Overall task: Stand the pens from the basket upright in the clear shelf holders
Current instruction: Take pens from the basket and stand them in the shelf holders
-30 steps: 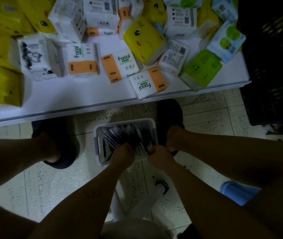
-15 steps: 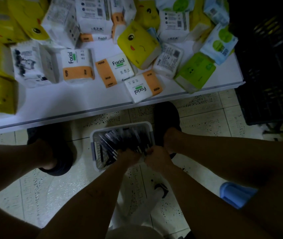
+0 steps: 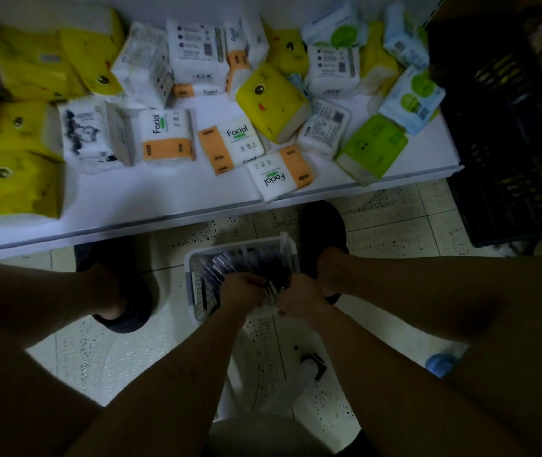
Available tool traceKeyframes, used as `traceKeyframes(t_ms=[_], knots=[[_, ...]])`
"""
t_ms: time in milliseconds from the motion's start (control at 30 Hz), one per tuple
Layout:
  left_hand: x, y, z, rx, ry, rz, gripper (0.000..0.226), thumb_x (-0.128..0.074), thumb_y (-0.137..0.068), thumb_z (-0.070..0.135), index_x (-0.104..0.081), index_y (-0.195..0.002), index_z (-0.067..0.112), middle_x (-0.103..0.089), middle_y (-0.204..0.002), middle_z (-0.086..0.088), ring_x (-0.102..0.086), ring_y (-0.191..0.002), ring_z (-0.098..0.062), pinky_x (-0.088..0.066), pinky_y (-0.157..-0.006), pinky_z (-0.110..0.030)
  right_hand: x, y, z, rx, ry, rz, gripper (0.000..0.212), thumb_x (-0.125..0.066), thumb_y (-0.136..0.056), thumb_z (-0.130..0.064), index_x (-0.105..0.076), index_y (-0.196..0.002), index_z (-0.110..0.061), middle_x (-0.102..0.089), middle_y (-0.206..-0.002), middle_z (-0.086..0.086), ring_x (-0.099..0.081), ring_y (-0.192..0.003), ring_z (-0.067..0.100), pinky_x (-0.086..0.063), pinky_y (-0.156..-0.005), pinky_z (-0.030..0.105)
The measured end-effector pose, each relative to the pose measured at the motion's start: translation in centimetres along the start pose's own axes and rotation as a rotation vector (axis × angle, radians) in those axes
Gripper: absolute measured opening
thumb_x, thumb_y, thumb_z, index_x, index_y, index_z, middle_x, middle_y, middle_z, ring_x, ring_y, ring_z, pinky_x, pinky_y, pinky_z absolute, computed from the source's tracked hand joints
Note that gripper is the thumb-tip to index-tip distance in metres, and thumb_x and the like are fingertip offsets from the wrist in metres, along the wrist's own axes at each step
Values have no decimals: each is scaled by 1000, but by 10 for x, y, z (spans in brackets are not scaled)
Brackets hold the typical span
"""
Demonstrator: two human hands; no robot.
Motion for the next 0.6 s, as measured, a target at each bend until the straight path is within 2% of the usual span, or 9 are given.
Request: traceKeyframes(t_ms=[67,133,200,267,333,400,467,533,600], knots=[[5,11,9,-90,11,-8,26,-57,-88,-6,-65,-109,8,-67,-92,-4,-65,-74,-15,-57,-65,-26,3,6,-8,44,-1,33,10,-59,-86,-6,-62,-95,-1,-63,-92,16,-63,-88,32,-56,-83,42],[15,22,21,-216,-14,9,44,-62,-83,-5,-56,-124,12,-63,-94,6,-64,-82,-10,-51,-63,-14,9,15,-18,99,8,83,6,-57,-86,-8,-57,-81,-7,-57,-78,12,-57,-75,29,-51,-71,37],[26,34,31,-280,29,-19,84,-67,-78,-7,-30,-147,22,-59,-107,0,-61,-99,-16,-54,-76,-24,16,23,-26,150,-31,146,8,-54,-89,-12,-61,-91,-10,-59,-83,13,-57,-77,30,-46,-68,34],[39,50,41,-329,33,-50,113,-70,-75,-11,1,-154,26,-64,-99,-9,-66,-87,-16,-55,-71,-30,23,32,-38,199,-62,167,15,-53,-91,-12,-63,-102,-11,-62,-91,15,-58,-82,31,-44,-69,32],[54,66,51,-390,19,-61,126,-73,-73,-10,17,-151,31,-66,-103,-14,-69,-87,-20,-57,-69,-32,28,40,-48,228,-54,186,9,-55,-92,-14,-63,-88,-11,-61,-84,13,-55,-76,26,-42,-68,31],[72,85,63,-437,12,-58,132,-78,-71,-6,19,-148,39,-65,-106,-15,-68,-92,-29,-58,-74,-41,33,50,-60,269,-77,247,30,-60,-91,-18,-55,-63,-12,-55,-66,8,-52,-64,22,-41,-63,28],[91,103,72,-465,36,-54,127,-76,-71,-9,9,-148,46,-67,-85,-17,-68,-74,-35,-58,-66,-51,34,64,-73,317,-13,306,41,-61,-92,-24,-47,-54,-17,-50,-59,2,-55,-63,21,-43,-62,27],[111,120,83,-525,26,0,119,-74,-70,-10,-2,-146,47,-66,-75,-16,-67,-63,-38,-57,-59,-56,34,80,-85,358,-34,330,40,-63,-89,-26,-51,-52,-19,-56,-58,-1,-61,-64,21,-48,-62,29],[130,136,94,-601,-14,92,110,-74,-72,-6,-10,-144,46,-63,-83,-10,-67,-64,-36,-57,-59,-55,36,95,-99,457,-89,317,31,-68,-82,-20,-57,-53,-20,-61,-57,-7,-61,-62,18,-48,-59,29]])
Point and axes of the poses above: each hand's wrist, its own y-axis away from the middle knuckle, its own x-axis out of the back of the hand, z = x × y, the point moved 3 cm from there along -y, towards the middle knuckle
